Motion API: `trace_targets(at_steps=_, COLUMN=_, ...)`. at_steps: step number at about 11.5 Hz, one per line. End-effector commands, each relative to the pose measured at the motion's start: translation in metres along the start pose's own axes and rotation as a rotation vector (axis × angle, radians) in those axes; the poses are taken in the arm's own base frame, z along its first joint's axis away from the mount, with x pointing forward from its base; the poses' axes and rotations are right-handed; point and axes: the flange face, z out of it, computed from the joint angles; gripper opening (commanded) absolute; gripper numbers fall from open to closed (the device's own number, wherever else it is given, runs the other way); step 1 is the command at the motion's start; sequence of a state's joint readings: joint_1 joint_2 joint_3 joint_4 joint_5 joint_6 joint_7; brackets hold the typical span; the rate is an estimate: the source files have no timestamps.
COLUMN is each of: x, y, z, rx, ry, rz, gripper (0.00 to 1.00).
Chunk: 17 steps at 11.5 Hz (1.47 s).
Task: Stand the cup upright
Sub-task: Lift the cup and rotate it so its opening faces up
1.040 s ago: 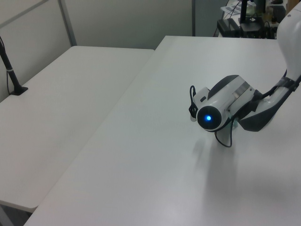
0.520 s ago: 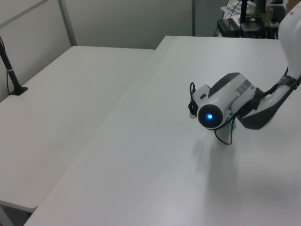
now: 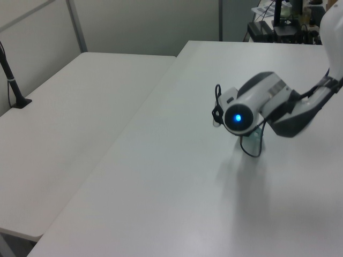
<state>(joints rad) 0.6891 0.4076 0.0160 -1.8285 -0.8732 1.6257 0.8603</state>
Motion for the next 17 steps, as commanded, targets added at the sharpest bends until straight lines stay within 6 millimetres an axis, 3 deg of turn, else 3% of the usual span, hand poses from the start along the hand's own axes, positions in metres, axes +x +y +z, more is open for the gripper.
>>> trace_targets(at_steps=1, x=0.006, y=0.042, z=0.000, rx=0.124, ry=-0.022, rz=0.065, gripper=0.00)
trace_targets(at_steps=3, x=0.018, y=0.084, z=0.002, rx=0.252, ry=-0.016, rz=0.141, gripper=0.00)
trace_targets(at_steps=5, x=0.034, y=0.145, z=0.013, rx=0.442, ry=-0.022, rz=0.247, gripper=0.00)
trace_targets(at_steps=7, x=0.039, y=0.206, z=0.040, rx=0.648, ry=-0.087, rz=0.276, gripper=0.00)
trace_targets(at_steps=9, x=0.024, y=0.237, z=0.080, rx=0.784, ry=-0.132, rz=0.329, gripper=0.00)
trace_targets(at_steps=12, x=-0.009, y=0.250, z=0.134, rx=0.953, ry=-0.139, rz=0.352, gripper=0.00)
trace_targets(at_steps=14, x=-0.015, y=0.258, z=0.167, rx=1.014, ry=-0.154, rz=0.387, gripper=0.00)
trace_targets(at_steps=17, x=-0.016, y=0.239, z=0.198, rx=1.007, ry=-0.131, rz=0.435, gripper=0.00)
